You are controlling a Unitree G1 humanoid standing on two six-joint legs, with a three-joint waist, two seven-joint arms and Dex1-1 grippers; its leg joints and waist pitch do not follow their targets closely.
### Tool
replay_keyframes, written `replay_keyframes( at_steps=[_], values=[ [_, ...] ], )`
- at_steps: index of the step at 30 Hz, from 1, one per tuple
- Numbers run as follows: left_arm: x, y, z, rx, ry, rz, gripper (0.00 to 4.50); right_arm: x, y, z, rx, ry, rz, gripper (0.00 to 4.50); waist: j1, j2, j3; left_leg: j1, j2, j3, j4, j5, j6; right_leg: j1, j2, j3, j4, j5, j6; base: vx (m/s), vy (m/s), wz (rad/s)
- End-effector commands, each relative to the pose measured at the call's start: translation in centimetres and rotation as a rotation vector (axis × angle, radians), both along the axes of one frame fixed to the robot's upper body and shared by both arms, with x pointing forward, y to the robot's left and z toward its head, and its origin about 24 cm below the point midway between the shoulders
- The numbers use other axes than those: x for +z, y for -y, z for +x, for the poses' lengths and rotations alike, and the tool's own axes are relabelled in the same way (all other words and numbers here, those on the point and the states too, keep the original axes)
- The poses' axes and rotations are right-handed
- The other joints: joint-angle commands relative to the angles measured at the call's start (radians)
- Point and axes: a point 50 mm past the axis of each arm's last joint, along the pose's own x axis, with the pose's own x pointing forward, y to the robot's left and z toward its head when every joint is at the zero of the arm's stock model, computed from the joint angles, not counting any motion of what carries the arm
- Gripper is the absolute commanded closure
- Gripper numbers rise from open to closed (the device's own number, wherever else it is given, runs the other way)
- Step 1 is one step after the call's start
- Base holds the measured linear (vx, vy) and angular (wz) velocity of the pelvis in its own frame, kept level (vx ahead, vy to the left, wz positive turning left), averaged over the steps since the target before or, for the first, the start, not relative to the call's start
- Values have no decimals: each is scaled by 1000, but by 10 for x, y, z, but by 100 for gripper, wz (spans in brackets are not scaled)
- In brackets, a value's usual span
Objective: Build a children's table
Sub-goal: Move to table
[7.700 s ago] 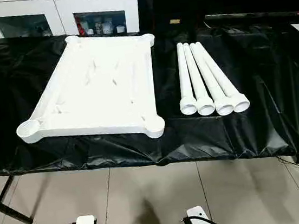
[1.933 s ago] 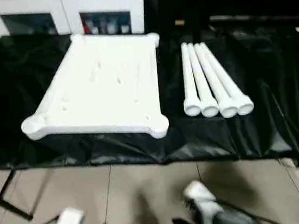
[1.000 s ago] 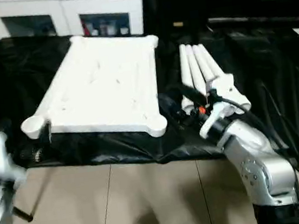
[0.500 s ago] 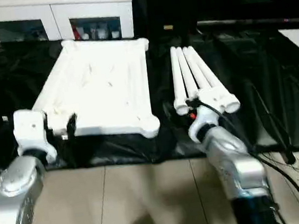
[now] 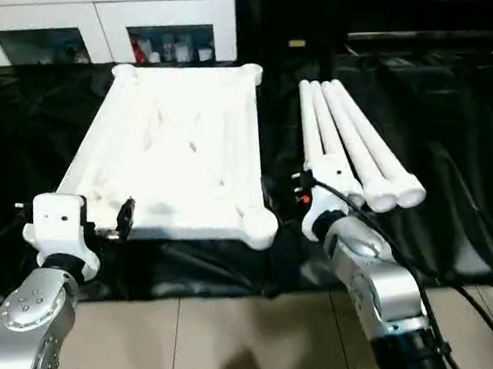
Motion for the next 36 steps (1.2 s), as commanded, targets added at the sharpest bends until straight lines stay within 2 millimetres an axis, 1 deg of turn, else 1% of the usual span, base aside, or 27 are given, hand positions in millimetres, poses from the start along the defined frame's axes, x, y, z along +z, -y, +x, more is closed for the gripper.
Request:
replay_keyframes(
  at_steps=[1,2,3,4,5,6,8,9,10,11,13,14,15,16,17,18,19,22,23,24,27,29,31,32,33,35,36],
  values=[
    [2,7,3,-29,6,4,0,3,3,1,-5,4,4,63,-32,33,-83,144,78,-91,-42,297,416,-79,-9,-21,35,275,11,81,-58,1],
    [2,8,4,-38,7,-2,0,4,2,1,-2,4,1,63,-50,11,-75,160,120,-138,-40,358,530,-140,-76,8,46,38,-17,15,-77,-22],
    [2,8,4,-40,6,-2,0,4,2,1,-2,6,3,63,-29,-8,-68,72,43,-83,-10,321,468,-55,-86,35,-2,105,-36,5,-51,-14],
    [2,8,4,-42,6,-3,0,5,2,1,-5,7,7,63,27,-65,-64,-139,-117,-7,114,46,343,161,-106,157,-82,284,24,5,-51,-14],
    [2,8,4,-43,6,-6,0,5,3,0,-11,7,6,63,46,-27,-35,-139,-53,-37,140,-12,192,105,-177,187,-111,434,-60,54,37,29],
    [2,8,4,-43,6,-7,0,4,3,0,-13,6,4,63,36,-32,-48,-175,-58,-33,106,74,110,151,-97,122,-74,550,-130,98,34,19],
    [2,8,4,-42,7,-9,0,3,3,-1,-12,3,0,63,30,10,-56,-138,-34,-39,16,179,115,125,-37,55,-66,526,-97,49,17,10],
    [2,8,4,-41,8,-10,0,3,4,-2,-11,2,-1,63,-54,85,-51,23,103,-201,-85,138,346,-49,25,-54,97,45,2,36,4,-18],
    [3,9,4,-36,11,-23,0,3,5,-1,-22,-2,8,63,-66,88,-83,91,132,-230,-65,142,465,-97,3,-54,122,-93,-7,36,4,-18],
    [4,9,4,-36,14,-24,0,4,6,0,-26,-1,1,63,-54,82,-82,91,126,-211,-35,112,506,-140,-20,-33,144,-87,-5,96,-41,-13],
    [3,8,3,-35,13,-24,0,5,7,1,-27,2,-10,63,-56,74,-63,43,92,-151,-62,60,452,-150,-14,-39,156,36,36,64,-4,10],
    [2,8,3,-36,12,-23,0,6,7,1,-29,2,-10,63,-57,47,-42,5,79,-115,-98,-83,410,-131,-23,-27,124,110,8,0,0,0],
    [2,8,2,-38,10,-20,0,6,7,1,-31,2,-8,63,-50,10,-29,-14,30,-67,-100,-268,314,-96,-52,6,6,127,-38,8,-69,1],
    [2,8,2,-40,8,-17,0,6,7,1,-31,1,-8,63,-38,-24,-20,-52,-15,-22,-64,-329,249,-64,-91,54,-85,-84,-26,8,-69,1],
    [2,8,2,-42,7,-12,0,6,7,0,-29,1,-9,63,-10,-37,-38,-41,-58,-6,97,-176,174,-23,-183,144,-157,-579,-40,29,-123,9],
    [2,7,2,-43,7,-10,0,5,7,0,-27,0,-11,63,-3,-26,-43,-104,-54,-35,134,-50,128,33,-194,158,-148,-660,-95,79,-117,0],
    [2,7,3,-42,8,-10,0,5,6,0,-26,-1,-13,63,-1,-31,-38,-118,-55,-42,134,-22,107,39,-178,152,-141,-625,-108,79,-117,0],
    [2,5,4,-40,9,-8,0,5,5,0,-18,-1,-16,63,-2,10,-32,-83,-24,-39,35,23,97,22,-108,79,-143,-430,-287,84,-24,9],
    [3,4,4,-42,9,3,0,5,4,0,-11,-2,-8,63,-9,53,-32,-26,23,-52,-55,-64,84,-15,-50,17,-112,-347,-264,97,63,9],
    [3,4,4,-43,9,5,0,5,4,1,-12,-4,-5,63,-54,80,-45,51,76,-117,-94,-197,103,-68,-1,-31,-24,-195,-236,141,103,5],
    [2,4,3,-49,8,8,0,4,3,2,-7,-9,-17,63,-82,67,-59,121,124,-174,-88,-128,365,-168,-33,-39,91,30,-65,141,72,6],
    [2,5,3,-56,6,11,0,4,3,2,0,-11,-25,63,-81,24,-49,73,48,-99,-72,-48,402,-146,-66,-13,10,144,-68,118,26,6],
    [2,6,3,-66,4,11,0,4,3,2,15,-12,-39,63,-53,-16,-61,-13,-52,-24,-9,-97,325,-36,-113,56,-78,67,-165,113,-59,9],
    [2,8,2,-94,2,4,0,5,3,2,51,-4,-59,63,-19,-26,-66,-85,-66,-31,99,-61,238,53,-216,147,-125,-65,-278,118,-61,13],
    [2,10,2,-109,2,1,0,6,3,2,70,1,-67,63,-10,-24,-68,-130,-51,-46,131,7,146,77,-205,141,-112,-61,-358,114,-29,0],
    [2,13,0,-150,-2,-22,0,8,3,1,103,12,-77,63,-10,-14,-55,-139,-32,-54,117,54,95,60,-182,109,-110,-14,-410,111,-24,-2],
    [0,24,-7,-311,-51,-21,0,15,4,-4,256,46,-126,63,-9,23,-53,-115,3,-50,7,179,99,26,-107,25,-89,39,-381,103,34,-2]
  ],
)
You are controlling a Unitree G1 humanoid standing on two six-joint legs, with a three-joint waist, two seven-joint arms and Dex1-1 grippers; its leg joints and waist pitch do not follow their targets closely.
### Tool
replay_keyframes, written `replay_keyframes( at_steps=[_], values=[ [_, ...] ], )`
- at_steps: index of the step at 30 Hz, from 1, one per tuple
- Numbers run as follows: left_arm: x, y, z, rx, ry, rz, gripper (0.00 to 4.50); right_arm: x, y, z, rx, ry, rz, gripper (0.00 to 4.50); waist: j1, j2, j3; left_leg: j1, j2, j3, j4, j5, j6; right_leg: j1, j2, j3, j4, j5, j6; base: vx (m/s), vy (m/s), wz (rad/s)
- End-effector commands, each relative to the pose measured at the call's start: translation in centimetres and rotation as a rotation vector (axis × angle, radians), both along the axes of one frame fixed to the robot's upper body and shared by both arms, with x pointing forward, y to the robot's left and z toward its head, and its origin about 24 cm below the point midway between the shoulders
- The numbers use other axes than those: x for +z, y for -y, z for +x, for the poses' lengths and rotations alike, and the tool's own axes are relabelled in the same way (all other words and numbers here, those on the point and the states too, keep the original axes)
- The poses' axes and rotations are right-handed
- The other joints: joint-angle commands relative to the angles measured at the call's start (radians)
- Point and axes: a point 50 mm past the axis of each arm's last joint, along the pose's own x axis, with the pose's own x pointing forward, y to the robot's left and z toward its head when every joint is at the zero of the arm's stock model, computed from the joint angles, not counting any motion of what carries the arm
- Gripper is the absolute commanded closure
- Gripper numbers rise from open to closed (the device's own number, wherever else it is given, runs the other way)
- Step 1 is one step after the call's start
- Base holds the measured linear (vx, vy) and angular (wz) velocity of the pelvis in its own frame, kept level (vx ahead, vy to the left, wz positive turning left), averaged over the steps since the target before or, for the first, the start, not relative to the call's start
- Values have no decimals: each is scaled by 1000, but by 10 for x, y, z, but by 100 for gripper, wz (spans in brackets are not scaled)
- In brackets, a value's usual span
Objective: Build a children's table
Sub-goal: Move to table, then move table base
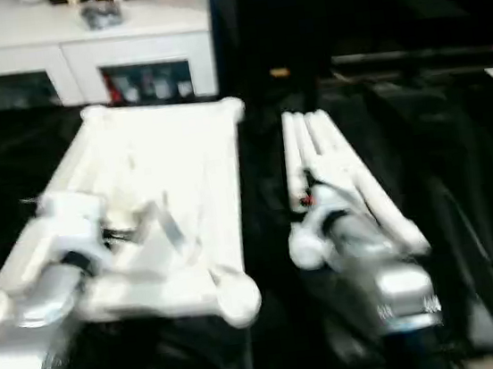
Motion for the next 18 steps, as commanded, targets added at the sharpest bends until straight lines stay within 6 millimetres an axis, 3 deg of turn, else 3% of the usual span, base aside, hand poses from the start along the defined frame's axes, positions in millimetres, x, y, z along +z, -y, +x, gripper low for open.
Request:
replay_keyframes(
  at_steps=[1,2,3,4,5,6,7,8,9,10,12,14,15,16,18],
  values=[
    [-1,9,-11,-193,-42,13,0,11,-12,-7,241,38,-46,63,22,31,-51,-10,68,-5,-107,240,27,65,-76,10,-78,-18,-280,103,34,-2],
    [-2,12,-14,-249,-49,29,0,12,-10,-11,305,32,-71,63,-22,52,-48,54,132,-66,-126,193,107,-21,-3,-24,17,2,-185,105,72,-3],
    [-2,12,-14,-253,-49,30,0,12,-10,-11,309,31,-73,63,-24,59,-54,92,156,-87,-122,186,147,-53,-14,-18,32,-21,-153,106,67,2],
    [-3,14,-19,-352,-87,8,0,14,-2,-17,397,4,-85,63,-11,50,-60,99,166,-95,-88,452,286,-82,-60,13,30,102,-92,106,67,2],
    [-3,14,-20,-371,-92,11,0,15,-1,-17,414,-3,-86,63,-8,32,-60,83,153,-87,-74,538,300,-79,-75,28,14,168,-85,75,62,8],
    [-4,13,-21,-410,-105,15,0,16,3,-19,444,-14,-88,63,15,11,-63,42,98,-41,-48,623,247,-55,-100,48,-13,337,-113,21,53,4],
    [-3,12,-21,-449,-114,30,0,17,6,-20,477,-24,-100,63,17,3,-62,13,70,-20,-54,574,211,-31,-105,53,-9,401,-135,21,53,4],
    [-3,12,-21,-464,-116,38,0,17,7,-21,489,-27,-107,63,27,-2,-71,-11,57,-9,-68,482,144,-1,-99,51,0,494,-157,0,0,0],
    [-2,11,-21,-496,-113,50,0,18,8,-23,525,-33,-123,63,28,4,-63,-7,64,0,-82,311,94,-7,-95,46,-13,419,-195,-61,-24,-7],
    [0,9,-19,-515,-97,70,0,19,9,-26,562,-40,-137,63,27,8,-58,-6,69,0,-91,229,73,-4,-95,44,-17,351,-215,-61,-24,-7],
    [3,8,-18,-588,-101,83,0,20,9,-29,621,-46,-155,63,24,10,-32,12,87,8,-126,-116,12,-12,-96,49,-51,-5,-258,-70,-28,0],
    [3,8,-20,-675,-133,98,0,20,8,-29,648,-46,-178,63,17,9,-22,24,93,17,-140,-270,-52,-19,-97,55,-68,-234,-239,-80,-31,1],
    [3,8,-20,-675,-133,98,0,20,8,-29,648,-46,-178,63,16,7,-19,24,94,18,-145,-289,-68,-19,-100,55,-73,-286,-223,-76,-17,-6],
    [3,10,-22,-733,-151,115,0,19,7,-30,671,-50,-200,63,14,4,-19,28,95,19,-152,-300,-91,-22,-104,58,-84,-363,-180,-76,-17,-6],
    [1,12,-25,-801,-188,147,0,18,7,-31,697,-59,-225,63,14,8,-20,30,95,21,-155,-291,-96,-28,-102,62,-86,-369,-163,-58,-11,-6]
  ],
)
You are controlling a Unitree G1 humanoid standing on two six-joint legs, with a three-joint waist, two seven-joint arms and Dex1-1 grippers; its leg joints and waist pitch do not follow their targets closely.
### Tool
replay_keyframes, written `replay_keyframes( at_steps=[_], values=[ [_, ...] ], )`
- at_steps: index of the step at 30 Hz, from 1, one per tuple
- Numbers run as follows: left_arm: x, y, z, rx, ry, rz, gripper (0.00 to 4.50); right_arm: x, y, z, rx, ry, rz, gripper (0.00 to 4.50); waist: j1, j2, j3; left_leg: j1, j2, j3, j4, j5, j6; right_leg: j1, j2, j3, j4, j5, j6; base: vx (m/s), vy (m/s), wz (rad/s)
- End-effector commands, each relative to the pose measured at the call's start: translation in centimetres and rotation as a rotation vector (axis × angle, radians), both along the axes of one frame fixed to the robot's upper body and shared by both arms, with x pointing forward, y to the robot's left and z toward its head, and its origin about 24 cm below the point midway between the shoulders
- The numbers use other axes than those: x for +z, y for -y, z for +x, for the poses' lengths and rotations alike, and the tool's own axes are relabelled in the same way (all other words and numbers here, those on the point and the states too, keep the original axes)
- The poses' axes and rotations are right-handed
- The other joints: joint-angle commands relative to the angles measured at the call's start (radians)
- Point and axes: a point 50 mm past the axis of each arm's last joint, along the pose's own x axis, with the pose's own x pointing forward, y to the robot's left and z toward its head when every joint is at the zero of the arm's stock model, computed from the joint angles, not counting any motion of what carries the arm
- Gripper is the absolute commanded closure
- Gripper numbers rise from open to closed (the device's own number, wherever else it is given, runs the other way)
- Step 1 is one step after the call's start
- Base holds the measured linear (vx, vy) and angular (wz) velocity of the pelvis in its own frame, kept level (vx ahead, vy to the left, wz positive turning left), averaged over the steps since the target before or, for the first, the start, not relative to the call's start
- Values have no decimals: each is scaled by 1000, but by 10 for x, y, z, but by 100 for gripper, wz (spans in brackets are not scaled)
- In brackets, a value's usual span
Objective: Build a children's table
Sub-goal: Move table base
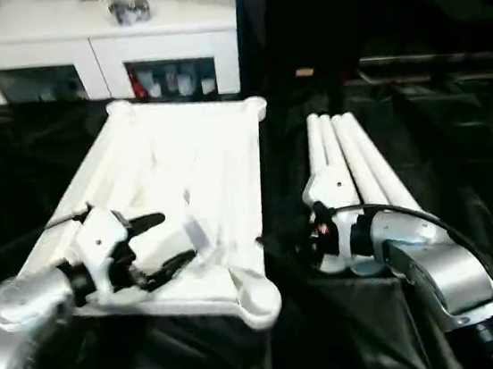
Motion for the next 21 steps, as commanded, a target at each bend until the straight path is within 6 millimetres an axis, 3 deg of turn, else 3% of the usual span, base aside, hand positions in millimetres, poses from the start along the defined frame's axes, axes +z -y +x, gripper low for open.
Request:
replay_keyframes(
  at_steps=[1,7,14,15,19,21],
  values=[
    [-1,5,-2,-91,-28,32,0,5,-2,0,45,30,-36,63,-3,-2,-30,19,78,-35,-107,-350,-41,9,-80,42,-107,-375,-180,-54,-12,-5],
    [-16,11,-5,-206,-92,160,0,4,5,0,97,17,-104,63,-6,-7,-34,16,80,-30,-106,-310,-28,8,-80,43,-105,-333,-187,0,0,0],
    [-28,3,-4,-217,-161,246,0,3,6,0,120,8,-124,63,-7,-8,-49,8,80,-19,-93,-129,42,19,-74,36,-81,-49,-254,0,0,0],
    [-28,2,-3,-215,-159,252,29,3,6,0,122,7,-125,56,-7,-8,-51,8,79,-18,-91,-115,49,20,-73,36,-79,-21,-260,50,1,-3],
    [-29,-1,-1,-202,-165,268,39,1,5,-1,132,4,-130,56,-3,-6,-57,11,82,-14,-85,-63,76,22,-72,32,-68,96,-297,13,0,-1],
    [-27,-1,-1,-204,-187,255,64,0,4,-2,142,-3,-130,56,-1,-5,-55,8,83,-12,-84,-52,90,21,-73,32,-66,130,-308,0,0,0]
  ],
)
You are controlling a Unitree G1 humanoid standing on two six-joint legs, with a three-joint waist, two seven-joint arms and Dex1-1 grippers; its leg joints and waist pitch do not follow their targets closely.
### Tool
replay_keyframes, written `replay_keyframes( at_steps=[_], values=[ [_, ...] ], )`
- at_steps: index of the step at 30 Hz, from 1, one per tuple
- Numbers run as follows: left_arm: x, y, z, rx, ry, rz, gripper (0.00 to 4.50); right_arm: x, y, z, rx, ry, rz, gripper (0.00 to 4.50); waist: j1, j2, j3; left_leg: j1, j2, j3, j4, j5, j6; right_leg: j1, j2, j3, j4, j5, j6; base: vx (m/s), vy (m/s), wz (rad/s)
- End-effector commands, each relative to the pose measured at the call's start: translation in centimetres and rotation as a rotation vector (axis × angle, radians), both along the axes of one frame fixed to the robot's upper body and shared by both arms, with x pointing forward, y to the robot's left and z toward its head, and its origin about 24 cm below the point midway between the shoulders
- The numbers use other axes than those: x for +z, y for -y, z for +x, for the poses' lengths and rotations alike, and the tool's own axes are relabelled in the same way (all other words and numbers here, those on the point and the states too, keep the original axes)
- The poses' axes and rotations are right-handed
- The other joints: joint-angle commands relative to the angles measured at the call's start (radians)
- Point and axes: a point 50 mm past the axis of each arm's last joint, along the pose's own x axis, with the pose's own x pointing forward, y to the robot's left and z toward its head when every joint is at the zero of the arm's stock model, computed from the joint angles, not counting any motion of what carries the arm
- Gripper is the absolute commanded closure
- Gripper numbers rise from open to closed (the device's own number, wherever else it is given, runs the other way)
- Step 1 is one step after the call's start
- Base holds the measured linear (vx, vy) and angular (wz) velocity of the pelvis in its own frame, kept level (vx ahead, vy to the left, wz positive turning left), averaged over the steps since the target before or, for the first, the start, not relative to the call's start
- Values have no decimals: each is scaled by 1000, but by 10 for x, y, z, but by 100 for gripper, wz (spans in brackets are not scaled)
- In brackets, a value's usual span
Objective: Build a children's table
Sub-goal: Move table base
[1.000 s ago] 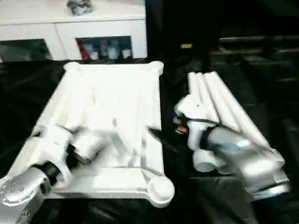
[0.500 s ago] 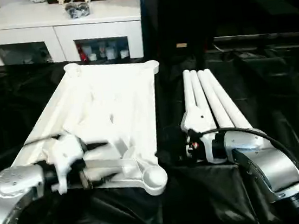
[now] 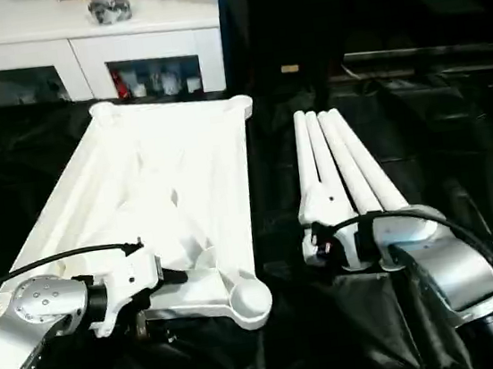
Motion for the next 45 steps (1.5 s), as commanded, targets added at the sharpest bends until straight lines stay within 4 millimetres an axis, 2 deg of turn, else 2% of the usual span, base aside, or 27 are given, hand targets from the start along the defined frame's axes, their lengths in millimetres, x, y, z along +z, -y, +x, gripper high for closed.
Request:
replay_keyframes(
  at_steps=[1,2,3,4,5,6,8,9,12,13,14,21,27,31,37,40,43,45],
  values=[
    [3,-2,2,1,-5,15,64,4,0,1,21,13,-9,56,5,-2,-55,18,74,-26,-85,-73,82,35,-72,32,-62,107,-302,0,0,0],
    [6,-4,2,-3,-43,-1,74,1,-2,-1,37,-1,-7,56,7,4,-52,21,75,-26,-88,-111,73,33,-74,32,-66,61,-303,0,0,0],
    [7,-5,2,-5,-58,-5,81,-1,-3,-2,45,-6,-8,56,7,2,-49,23,76,-26,-92,-151,57,32,-73,33,-70,7,-302,0,0,0],
    [7,-5,2,-5,-62,-6,97,-1,-3,-2,47,-7,-8,56,7,2,-49,23,76,-26,-92,-151,57,32,-73,33,-70,7,-302,0,0,0],
    [8,-6,2,-6,-70,-7,97,-2,-4,-3,51,-9,-8,56,7,2,-46,24,77,-25,-95,-183,38,30,-74,35,-74,-45,-294,0,0,0],
    [8,-6,2,-6,-72,-8,120,-2,-4,-3,52,-9,-8,56,8,1,-45,27,79,-23,-96,-199,27,28,-74,36,-77,-72,-288,0,0,0],
    [8,-7,2,-7,-72,-3,133,-2,-5,-2,54,-9,-4,56,8,5,-44,29,80,-22,-99,-221,13,25,-73,37,-79,-100,-280,0,0,0],
    [8,-7,2,-7,-71,0,144,-2,-5,-2,55,-8,-3,56,7,4,-44,28,80,-23,-100,-226,7,26,-73,37,-78,-102,-276,0,0,0],
    [9,-7,3,0,-67,1,165,-2,-5,-1,54,-7,-3,56,8,4,-45,27,79,-22,-99,-217,7,26,-75,38,-77,-87,-273,0,0,0],
    [9,-7,3,5,-65,1,173,-2,-5,0,54,-6,-3,56,9,7,-46,26,79,-23,-99,-210,7,27,-75,37,-76,-78,-274,0,0,0],
    [9,-7,4,10,-66,4,181,-2,-5,1,53,-4,-6,56,9,4,-46,26,78,-22,-98,-206,9,27,-75,37,-76,-71,-275,0,0,0],
    [5,-6,5,27,-56,33,235,-5,-7,2,59,0,-27,56,12,4,-48,24,79,-22,-97,-176,20,28,-75,36,-74,-36,-280,0,0,0],
    [1,-8,6,40,-40,86,283,-6,-9,4,62,9,-36,56,15,2,-46,25,79,-21,-98,-190,20,26,-75,37,-77,-63,-274,0,0,0],
    [0,-7,4,39,-42,87,308,-7,-10,4,65,10,-38,56,18,3,-44,26,81,-22,-101,-215,6,24,-76,38,-79,-96,-265,0,0,0],
    [1,-5,3,62,-49,60,349,-8,-10,6,54,21,-40,56,18,3,-44,25,80,-23,-102,-219,2,24,-76,38,-79,-96,-264,0,0,0],
    [3,-3,1,76,-56,38,372,-8,-9,6,53,22,-40,56,16,3,-45,22,81,-23,-102,-200,4,26,-77,38,-76,-70,-267,0,0,0],
    [7,0,-2,128,-66,3,381,-9,-8,7,44,28,-46,56,8,2,-48,19,79,-22,-97,-160,23,30,-76,36,-70,4,-285,0,0,0],
    [8,4,-5,163,-74,-26,404,-10,-7,7,39,30,-53,56,4,0,-48,17,78,-21,-96,-154,30,33,-76,36,-72,9,-294,0,0,0]
  ],
)
